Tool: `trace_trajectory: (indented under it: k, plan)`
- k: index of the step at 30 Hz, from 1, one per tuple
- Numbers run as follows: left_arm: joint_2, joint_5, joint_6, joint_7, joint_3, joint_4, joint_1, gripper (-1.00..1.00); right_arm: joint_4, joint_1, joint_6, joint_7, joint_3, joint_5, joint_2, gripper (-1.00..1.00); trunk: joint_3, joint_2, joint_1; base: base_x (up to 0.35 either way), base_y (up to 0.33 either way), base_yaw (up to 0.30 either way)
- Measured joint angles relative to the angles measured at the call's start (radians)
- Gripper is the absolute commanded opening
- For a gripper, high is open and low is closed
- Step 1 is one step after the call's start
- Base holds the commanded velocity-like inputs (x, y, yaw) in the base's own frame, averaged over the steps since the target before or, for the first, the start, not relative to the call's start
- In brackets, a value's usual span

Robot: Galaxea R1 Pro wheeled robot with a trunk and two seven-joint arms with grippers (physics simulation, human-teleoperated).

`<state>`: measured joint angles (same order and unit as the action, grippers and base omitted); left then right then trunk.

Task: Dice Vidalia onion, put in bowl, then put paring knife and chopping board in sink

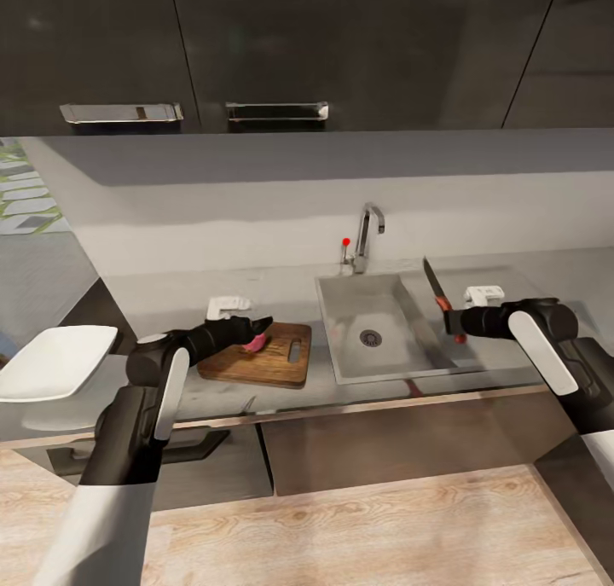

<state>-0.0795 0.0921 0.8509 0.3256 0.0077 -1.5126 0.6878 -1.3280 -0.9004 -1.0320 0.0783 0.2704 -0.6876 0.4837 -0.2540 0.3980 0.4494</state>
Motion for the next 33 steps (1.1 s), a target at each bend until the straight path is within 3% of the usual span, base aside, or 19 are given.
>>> trace_trajectory:
  k: [7,13,33]
  plan:
    - [-0.001,0.0,0.003,-0.003,0.001,-0.03,0.0,1.0,-0.023,0.0,0.003,-0.006,-0.034,-0.001,0.0,-1.0,0.0,0.0,0.0,-0.01,0.03,0.0]
    - [0.001,0.0,0.022,-0.003,0.001,-0.058,0.0,1.0,-0.05,0.0,0.003,-0.006,-0.035,-0.002,0.0,-1.0,0.0,0.0,0.0,-0.127,0.203,0.0]
    - [0.003,0.0,0.031,-0.002,0.0,-0.064,0.0,1.0,-0.054,0.001,0.002,-0.005,-0.023,-0.002,-0.001,-1.0,0.0,0.0,0.0,-0.005,0.058,-0.009]
